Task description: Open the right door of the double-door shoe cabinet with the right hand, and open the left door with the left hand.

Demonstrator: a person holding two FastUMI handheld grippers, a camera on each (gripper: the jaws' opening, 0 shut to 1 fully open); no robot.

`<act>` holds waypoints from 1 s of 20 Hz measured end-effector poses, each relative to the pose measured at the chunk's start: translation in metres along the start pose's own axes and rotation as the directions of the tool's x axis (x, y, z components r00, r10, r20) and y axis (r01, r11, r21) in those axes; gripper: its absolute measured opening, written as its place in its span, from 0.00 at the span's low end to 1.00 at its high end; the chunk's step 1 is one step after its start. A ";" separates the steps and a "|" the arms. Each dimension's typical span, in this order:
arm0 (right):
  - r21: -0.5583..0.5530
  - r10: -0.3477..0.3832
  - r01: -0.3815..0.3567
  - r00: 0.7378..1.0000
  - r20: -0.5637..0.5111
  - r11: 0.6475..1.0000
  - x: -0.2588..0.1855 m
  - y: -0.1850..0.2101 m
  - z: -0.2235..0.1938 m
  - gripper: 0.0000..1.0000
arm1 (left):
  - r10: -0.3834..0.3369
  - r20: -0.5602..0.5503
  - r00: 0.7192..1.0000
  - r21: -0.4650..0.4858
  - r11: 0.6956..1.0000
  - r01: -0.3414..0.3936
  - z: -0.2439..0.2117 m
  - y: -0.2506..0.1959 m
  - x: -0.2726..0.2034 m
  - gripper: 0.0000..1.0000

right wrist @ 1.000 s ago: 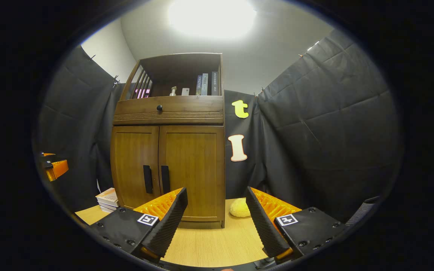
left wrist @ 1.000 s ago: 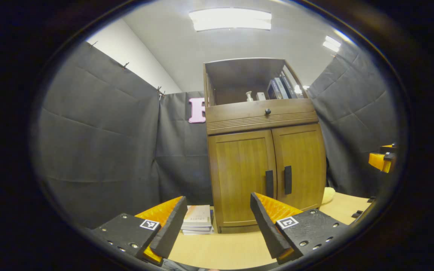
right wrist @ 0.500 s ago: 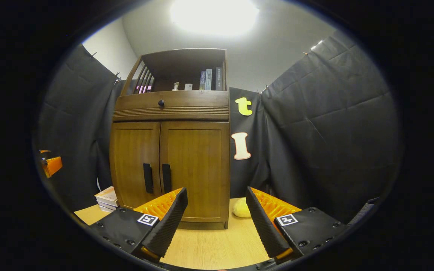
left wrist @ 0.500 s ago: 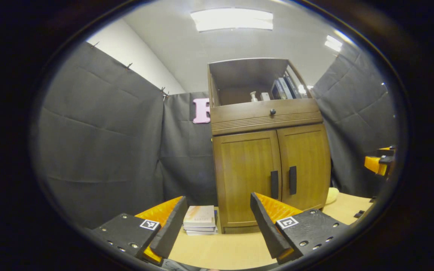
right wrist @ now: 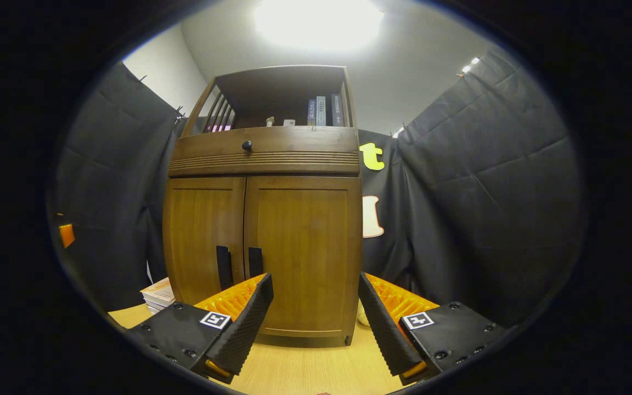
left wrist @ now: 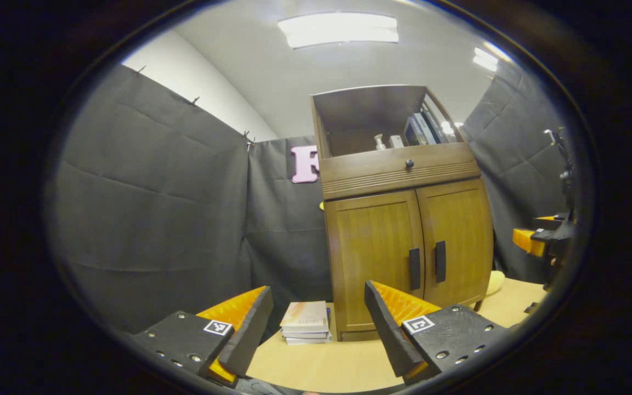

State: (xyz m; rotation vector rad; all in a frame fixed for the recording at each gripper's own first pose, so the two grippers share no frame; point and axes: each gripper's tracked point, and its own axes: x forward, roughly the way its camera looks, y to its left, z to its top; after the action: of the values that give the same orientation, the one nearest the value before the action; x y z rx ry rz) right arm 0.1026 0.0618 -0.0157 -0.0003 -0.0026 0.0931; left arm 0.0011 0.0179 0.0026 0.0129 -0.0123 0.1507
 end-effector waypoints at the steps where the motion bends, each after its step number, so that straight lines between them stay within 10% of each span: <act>1: 0.003 0.008 -0.008 1.000 -0.001 1.000 0.007 0.005 -0.002 0.98 | 0.005 -0.001 1.000 -0.006 1.000 -0.005 0.001 0.000 0.000 0.99; 20: 0.094 0.140 -0.133 0.987 -0.078 0.987 0.142 0.098 -0.041 0.98 | 0.167 -0.043 0.985 0.054 0.985 -0.164 -0.005 0.041 -0.013 0.99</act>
State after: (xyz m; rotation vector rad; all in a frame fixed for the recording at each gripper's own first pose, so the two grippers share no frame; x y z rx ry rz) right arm 0.2345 0.1728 -0.0567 0.0845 0.0857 0.2301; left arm -0.0177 0.0563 -0.0023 0.0582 0.0376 0.3177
